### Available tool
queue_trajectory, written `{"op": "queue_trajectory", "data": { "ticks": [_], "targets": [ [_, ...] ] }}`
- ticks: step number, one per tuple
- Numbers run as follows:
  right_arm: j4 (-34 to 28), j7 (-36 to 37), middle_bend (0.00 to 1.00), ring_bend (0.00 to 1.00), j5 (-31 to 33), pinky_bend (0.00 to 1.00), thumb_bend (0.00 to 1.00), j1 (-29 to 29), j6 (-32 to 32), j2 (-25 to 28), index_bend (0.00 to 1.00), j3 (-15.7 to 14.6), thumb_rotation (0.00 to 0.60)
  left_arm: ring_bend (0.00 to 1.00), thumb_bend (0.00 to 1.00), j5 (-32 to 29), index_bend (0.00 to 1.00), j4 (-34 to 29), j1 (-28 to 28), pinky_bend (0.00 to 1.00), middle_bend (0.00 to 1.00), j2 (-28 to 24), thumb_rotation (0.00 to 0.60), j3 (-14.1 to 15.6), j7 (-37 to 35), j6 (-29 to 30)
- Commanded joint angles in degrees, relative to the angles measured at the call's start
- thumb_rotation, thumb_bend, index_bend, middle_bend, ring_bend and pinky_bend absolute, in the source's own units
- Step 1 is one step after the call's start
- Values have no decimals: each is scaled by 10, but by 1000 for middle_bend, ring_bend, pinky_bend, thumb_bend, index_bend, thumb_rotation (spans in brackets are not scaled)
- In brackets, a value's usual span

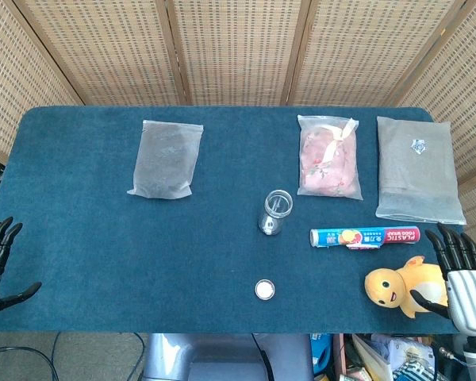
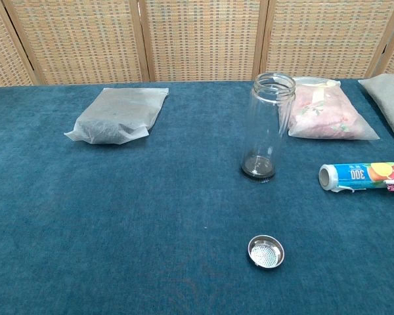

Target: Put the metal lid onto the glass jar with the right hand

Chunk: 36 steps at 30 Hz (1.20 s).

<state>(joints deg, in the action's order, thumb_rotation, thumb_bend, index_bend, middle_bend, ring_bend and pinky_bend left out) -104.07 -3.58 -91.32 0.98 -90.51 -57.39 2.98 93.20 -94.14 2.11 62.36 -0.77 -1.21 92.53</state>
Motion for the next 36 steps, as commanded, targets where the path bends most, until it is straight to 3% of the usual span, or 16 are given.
{"op": "queue_trajectory", "data": {
  "ticks": [1,9,14,20,29,36],
  "targets": [
    [-2,-3,0,0,-2,0,0,1,3,1,0,-2,600,0,72,-1,0,1,0,0,0,1,600,0,0,-1],
    [-2,9,0,0,-16,0,17,10,27,2,71,-14,600,0,72,-3,0,0,2,0,0,4,600,-1,9,-6],
    [15,41,0,0,-48,0,133,48,95,-14,233,-32,600,0,72,-11,0,-2,8,0,0,6,600,-4,15,-17],
    [49,72,0,0,-101,0,314,103,167,-74,378,-52,600,0,72,-23,0,-4,13,0,0,8,600,-7,21,-31],
    [90,68,0,0,-94,0,407,179,268,-149,433,-37,600,0,72,-34,0,-2,15,0,0,7,600,-10,16,-39],
    [70,19,0,0,-55,0,438,217,332,-176,437,-27,600,0,72,-44,0,2,19,0,0,5,600,-13,5,-48]
  ]
}}
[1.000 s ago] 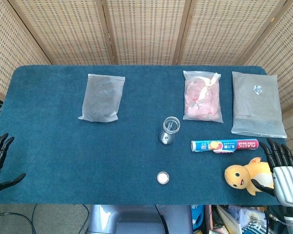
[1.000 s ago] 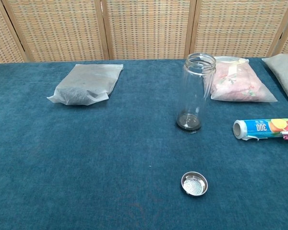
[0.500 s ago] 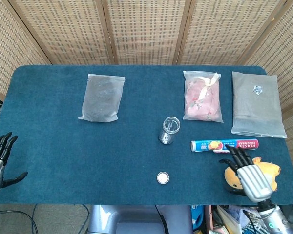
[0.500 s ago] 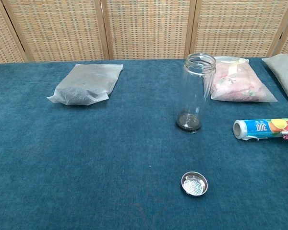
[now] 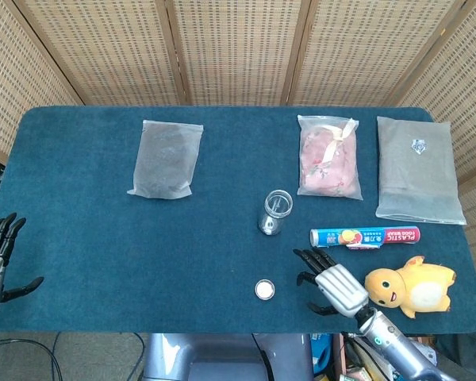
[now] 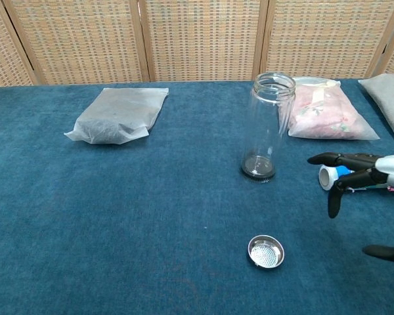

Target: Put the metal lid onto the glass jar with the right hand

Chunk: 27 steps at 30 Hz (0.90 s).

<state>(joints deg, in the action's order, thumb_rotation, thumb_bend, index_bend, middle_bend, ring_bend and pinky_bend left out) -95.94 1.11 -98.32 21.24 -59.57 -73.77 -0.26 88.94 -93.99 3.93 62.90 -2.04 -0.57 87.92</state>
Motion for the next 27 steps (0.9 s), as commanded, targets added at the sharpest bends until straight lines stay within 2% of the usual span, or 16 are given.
{"op": "queue_trajectory", "data": {
  "ticks": [1,18,27],
  "targets": [
    [-15,-38,0,0,19,0,443,18,27,-16,440,6,600,0,72,-2,0,1,2,0,0,-1,600,-1,-3,-3],
    [18,-147,0,0,91,0,529,74,106,-100,447,17,600,0,72,-8,0,2,2,0,0,-3,600,-2,-14,-4],
    [25,-180,0,0,131,0,531,87,111,-130,467,25,600,0,72,-13,0,3,3,0,0,-6,600,-4,-21,-6]
  ]
}}
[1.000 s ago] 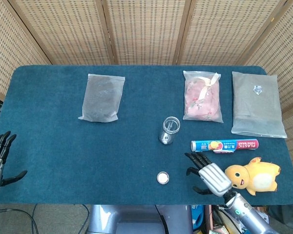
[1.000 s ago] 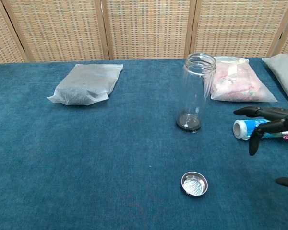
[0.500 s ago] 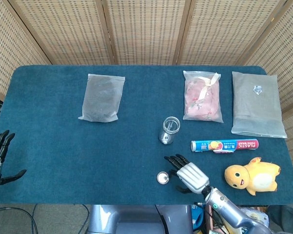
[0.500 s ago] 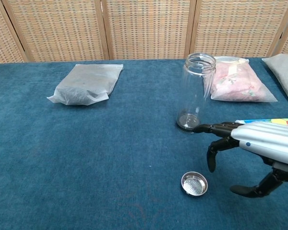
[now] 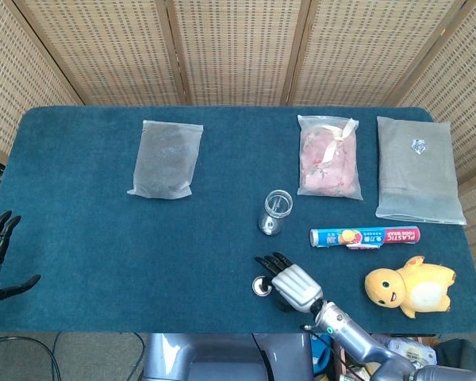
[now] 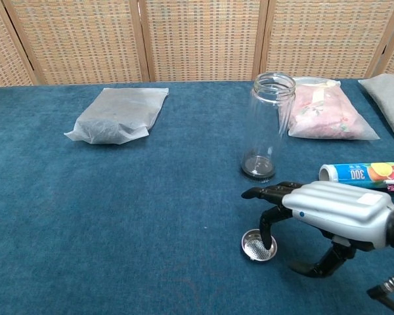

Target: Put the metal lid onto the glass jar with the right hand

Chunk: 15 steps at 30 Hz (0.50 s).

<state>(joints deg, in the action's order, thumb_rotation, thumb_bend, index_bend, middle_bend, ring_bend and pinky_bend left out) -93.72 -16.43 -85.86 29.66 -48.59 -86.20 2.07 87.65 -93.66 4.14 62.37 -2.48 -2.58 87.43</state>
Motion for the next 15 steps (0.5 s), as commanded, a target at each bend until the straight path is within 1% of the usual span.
{"op": "queue_trajectory", "data": {
  "ticks": [1,6,9,12,15],
  "targets": [
    [5,-9,0,0,12,0,531,5,1,-11,471,3,600,0,72,-1,0,0,1,0,0,-1,600,0,-1,-2],
    [15,-26,0,0,26,0,531,12,-2,-27,472,5,600,0,73,-4,0,1,2,0,0,-1,600,-1,-3,-3],
    [15,-41,0,0,25,0,531,13,-16,-33,472,5,600,0,72,-6,0,1,2,0,0,-2,600,-2,-6,-4],
    [4,-42,0,0,25,0,531,14,-23,-29,472,4,600,0,72,-6,0,2,3,0,0,-2,600,-2,-7,-6],
    [-8,-47,0,0,29,0,532,18,-28,-25,472,8,600,0,73,-5,0,2,4,0,0,-2,600,-1,-6,-8]
  ]
}}
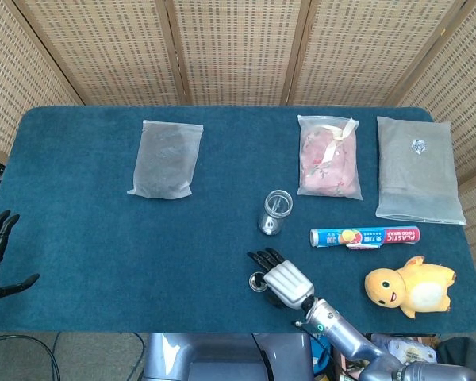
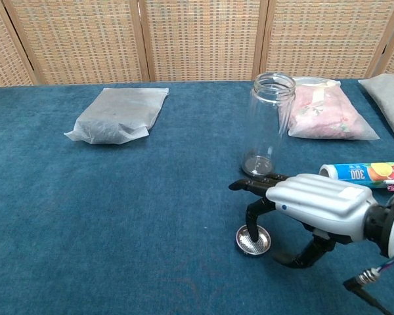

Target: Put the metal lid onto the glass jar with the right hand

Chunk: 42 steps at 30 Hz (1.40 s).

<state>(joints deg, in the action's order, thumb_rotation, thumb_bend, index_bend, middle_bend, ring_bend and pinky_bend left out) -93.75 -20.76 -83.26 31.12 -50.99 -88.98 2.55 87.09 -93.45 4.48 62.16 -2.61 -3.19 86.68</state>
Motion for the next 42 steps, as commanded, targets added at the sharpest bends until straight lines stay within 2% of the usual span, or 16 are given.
{"op": "queue_trajectory", "data": {
  "ticks": [1,10,19,42],
  "targets": [
    [-14,-6,0,0,4,0,531,6,-6,3,472,7,600,0,73,0,0,-1,0,0,0,0,600,0,1,0],
    [1,-47,0,0,46,0,531,24,1,-22,472,17,600,0,72,-1,0,-1,0,0,0,1,600,0,3,1],
    [13,-64,0,0,64,0,532,31,0,-34,472,12,600,0,72,-2,0,0,1,0,0,0,600,-1,0,0],
    [42,-68,7,0,77,0,595,44,-12,-52,613,4,600,0,72,-4,0,0,1,0,0,0,600,-1,-2,-1]
  ]
}}
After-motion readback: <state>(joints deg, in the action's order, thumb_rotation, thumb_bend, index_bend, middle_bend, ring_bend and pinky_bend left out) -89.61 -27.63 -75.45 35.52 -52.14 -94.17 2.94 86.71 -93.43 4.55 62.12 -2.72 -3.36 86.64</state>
